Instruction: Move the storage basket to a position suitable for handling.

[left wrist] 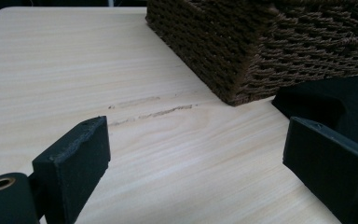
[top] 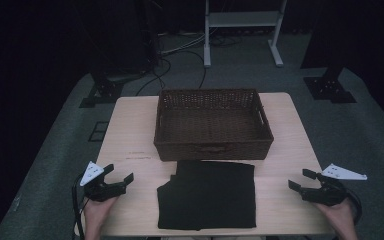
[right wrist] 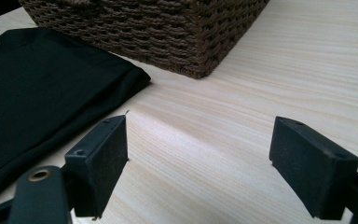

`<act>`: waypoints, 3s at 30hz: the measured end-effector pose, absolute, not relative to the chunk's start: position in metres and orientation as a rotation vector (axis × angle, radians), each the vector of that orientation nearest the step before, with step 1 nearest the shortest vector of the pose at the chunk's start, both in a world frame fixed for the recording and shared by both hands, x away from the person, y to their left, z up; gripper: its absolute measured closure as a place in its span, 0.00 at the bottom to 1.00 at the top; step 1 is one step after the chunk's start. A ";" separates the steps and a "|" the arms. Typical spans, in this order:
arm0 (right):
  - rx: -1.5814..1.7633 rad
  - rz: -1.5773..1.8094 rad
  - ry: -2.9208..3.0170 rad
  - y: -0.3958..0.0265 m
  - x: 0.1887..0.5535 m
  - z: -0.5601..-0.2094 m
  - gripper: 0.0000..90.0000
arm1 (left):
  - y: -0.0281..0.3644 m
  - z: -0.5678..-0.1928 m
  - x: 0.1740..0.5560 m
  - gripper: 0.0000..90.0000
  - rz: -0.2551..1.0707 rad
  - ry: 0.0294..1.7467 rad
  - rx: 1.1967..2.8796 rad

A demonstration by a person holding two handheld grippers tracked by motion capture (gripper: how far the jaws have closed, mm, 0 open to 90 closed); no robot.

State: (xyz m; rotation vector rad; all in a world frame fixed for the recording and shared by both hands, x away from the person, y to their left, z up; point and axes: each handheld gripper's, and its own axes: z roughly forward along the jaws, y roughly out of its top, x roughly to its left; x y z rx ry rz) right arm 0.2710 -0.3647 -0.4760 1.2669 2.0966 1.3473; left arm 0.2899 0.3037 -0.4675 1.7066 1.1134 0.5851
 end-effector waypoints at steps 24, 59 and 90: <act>0.989 1.268 2.275 -0.315 0.266 -0.414 0.19 | 0.281 -0.439 0.284 0.07 0.587 0.931 1.849; 0.748 1.188 2.555 -0.259 0.291 -0.387 0.18 | 0.214 -0.397 0.291 0.07 0.553 0.639 2.053; 0.559 1.077 2.731 -0.216 0.308 -0.374 0.17 | 0.153 -0.385 0.305 0.07 0.396 0.432 2.284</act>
